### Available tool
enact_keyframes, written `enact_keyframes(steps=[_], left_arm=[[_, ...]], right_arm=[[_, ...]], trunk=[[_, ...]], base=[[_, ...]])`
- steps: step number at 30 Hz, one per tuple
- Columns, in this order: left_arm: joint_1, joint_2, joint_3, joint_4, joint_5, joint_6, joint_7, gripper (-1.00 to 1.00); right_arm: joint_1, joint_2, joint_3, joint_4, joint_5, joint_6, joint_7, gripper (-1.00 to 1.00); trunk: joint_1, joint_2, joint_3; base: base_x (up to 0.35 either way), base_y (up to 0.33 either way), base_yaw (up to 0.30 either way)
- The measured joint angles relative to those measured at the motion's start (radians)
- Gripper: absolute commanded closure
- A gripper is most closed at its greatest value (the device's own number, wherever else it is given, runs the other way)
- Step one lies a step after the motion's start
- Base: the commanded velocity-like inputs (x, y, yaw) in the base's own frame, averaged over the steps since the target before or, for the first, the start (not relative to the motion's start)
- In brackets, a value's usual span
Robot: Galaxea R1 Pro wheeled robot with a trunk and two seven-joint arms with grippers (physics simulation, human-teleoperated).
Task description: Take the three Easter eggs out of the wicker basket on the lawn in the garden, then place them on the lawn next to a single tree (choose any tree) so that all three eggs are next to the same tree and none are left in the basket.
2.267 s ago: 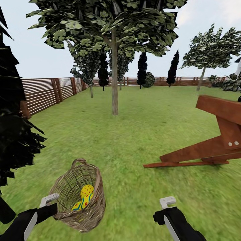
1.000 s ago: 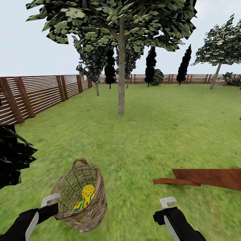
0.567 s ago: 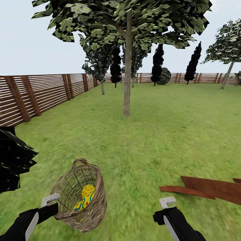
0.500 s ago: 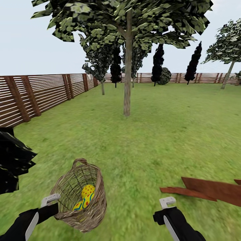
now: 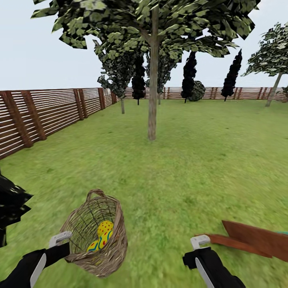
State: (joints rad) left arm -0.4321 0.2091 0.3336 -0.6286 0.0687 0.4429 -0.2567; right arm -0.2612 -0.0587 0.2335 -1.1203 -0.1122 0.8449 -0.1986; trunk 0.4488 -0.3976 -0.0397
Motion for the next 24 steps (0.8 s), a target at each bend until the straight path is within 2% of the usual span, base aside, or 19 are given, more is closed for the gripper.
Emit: enact_keyframes(steps=[13, 24], left_arm=[[0.001, 0.0, 0.0, 0.0, 0.0, -0.001, -0.001, 1.0], [0.0, -0.001, 0.0, 0.0, 0.0, -0.001, 0.0, 1.0]], right_arm=[[0.0, 0.0, 0.001, 0.0, 0.0, -0.001, 0.0, -1.0], [0.0, 0.0, 0.001, 0.0, 0.0, -0.001, 0.0, -1.0]], trunk=[[0.0, 0.0, 0.007], [0.0, 0.0, 0.008]], base=[[0.335, 0.0, 0.164], [0.335, 0.0, 0.004]])
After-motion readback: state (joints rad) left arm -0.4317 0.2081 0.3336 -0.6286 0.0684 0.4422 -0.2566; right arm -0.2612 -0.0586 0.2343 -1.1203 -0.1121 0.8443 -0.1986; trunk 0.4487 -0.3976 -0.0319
